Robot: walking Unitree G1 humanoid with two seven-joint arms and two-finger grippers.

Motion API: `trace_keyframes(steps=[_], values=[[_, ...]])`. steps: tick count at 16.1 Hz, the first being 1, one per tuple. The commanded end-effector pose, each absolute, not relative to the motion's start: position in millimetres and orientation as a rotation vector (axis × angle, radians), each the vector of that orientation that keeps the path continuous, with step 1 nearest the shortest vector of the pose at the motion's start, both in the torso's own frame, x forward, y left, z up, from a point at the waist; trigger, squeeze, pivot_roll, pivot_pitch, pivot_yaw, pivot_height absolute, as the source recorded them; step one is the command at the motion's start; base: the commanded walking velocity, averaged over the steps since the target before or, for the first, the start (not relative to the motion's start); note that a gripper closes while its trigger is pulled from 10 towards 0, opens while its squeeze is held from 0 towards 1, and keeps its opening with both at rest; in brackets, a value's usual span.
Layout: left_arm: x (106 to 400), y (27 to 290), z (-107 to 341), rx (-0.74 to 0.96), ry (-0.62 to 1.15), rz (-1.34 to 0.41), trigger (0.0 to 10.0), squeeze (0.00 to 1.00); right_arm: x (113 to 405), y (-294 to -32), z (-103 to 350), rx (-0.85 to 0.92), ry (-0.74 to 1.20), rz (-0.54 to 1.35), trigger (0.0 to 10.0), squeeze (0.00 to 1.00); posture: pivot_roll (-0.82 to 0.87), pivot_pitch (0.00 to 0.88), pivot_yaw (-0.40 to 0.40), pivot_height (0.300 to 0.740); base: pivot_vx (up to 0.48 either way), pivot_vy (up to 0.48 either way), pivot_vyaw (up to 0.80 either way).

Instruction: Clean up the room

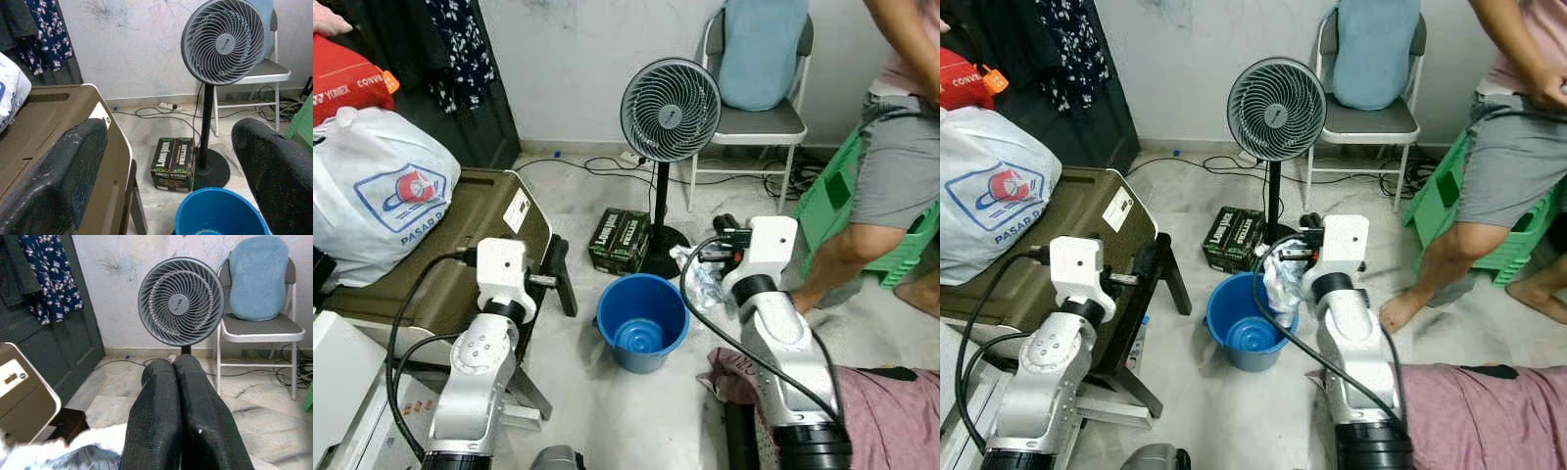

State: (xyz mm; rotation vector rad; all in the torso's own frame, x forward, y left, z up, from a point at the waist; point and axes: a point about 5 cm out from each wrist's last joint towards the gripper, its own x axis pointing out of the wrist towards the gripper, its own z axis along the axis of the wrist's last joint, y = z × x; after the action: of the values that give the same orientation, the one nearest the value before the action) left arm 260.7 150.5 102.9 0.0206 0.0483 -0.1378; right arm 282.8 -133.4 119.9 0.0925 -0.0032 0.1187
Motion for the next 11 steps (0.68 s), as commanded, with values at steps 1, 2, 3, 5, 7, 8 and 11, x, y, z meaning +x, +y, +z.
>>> trace_keyframes(steps=[1, 2, 3, 5, 7, 8, 11], values=[[260.6, 150.2, 107.9, 0.018, 0.029, -0.152, 10.0, 0.00, 283.7, -130.9, 122.1, 0.088, -0.014, 0.131, 10.0, 0.00, 0.01, 0.000, 0.010, 0.740, 0.000, 0.000, 0.00], [260.4, 150.2, 107.9, 0.019, 0.030, -0.151, 10.0, 0.00, 283.6, -130.9, 122.1, 0.085, -0.014, 0.134, 10.0, 0.00, 0.01, 0.000, 0.009, 0.740, 0.000, 0.000, 0.52], [260.3, 150.1, 108.0, 0.018, 0.030, -0.153, 10.0, 0.00, 283.5, -130.8, 122.0, 0.084, -0.014, 0.134, 10.0, 0.00, 0.01, 0.000, 0.008, 0.740, 0.000, 0.000, 0.80], [260.2, 149.7, 108.0, 0.016, 0.030, -0.156, 10.0, 0.00, 283.4, -130.7, 122.0, 0.085, -0.014, 0.134, 10.0, 0.00, 0.01, 0.000, 0.008, 0.740, 0.000, 0.000, 0.80], [259.9, 148.6, 108.5, 0.012, 0.026, -0.165, 10.0, 0.00, 283.5, -131.0, 121.9, 0.086, -0.013, 0.131, 10.0, 0.00, 0.01, 0.000, 0.006, 0.740, 0.000, 0.000, 0.30], [259.7, 148.2, 108.6, 0.011, 0.025, -0.167, 10.0, 0.00, 283.5, -131.1, 121.9, 0.086, -0.012, 0.131, 10.0, 0.00, 0.01, 0.000, 0.005, 0.740, 0.000, 0.000, 0.00], [259.4, 146.9, 108.6, -0.001, 0.023, -0.177, 10.0, 0.00, 283.8, -131.5, 121.4, 0.086, -0.010, 0.131, 10.0, 0.00, 0.01, 0.000, 0.002, 0.740, 0.000, 0.000, 0.00]])
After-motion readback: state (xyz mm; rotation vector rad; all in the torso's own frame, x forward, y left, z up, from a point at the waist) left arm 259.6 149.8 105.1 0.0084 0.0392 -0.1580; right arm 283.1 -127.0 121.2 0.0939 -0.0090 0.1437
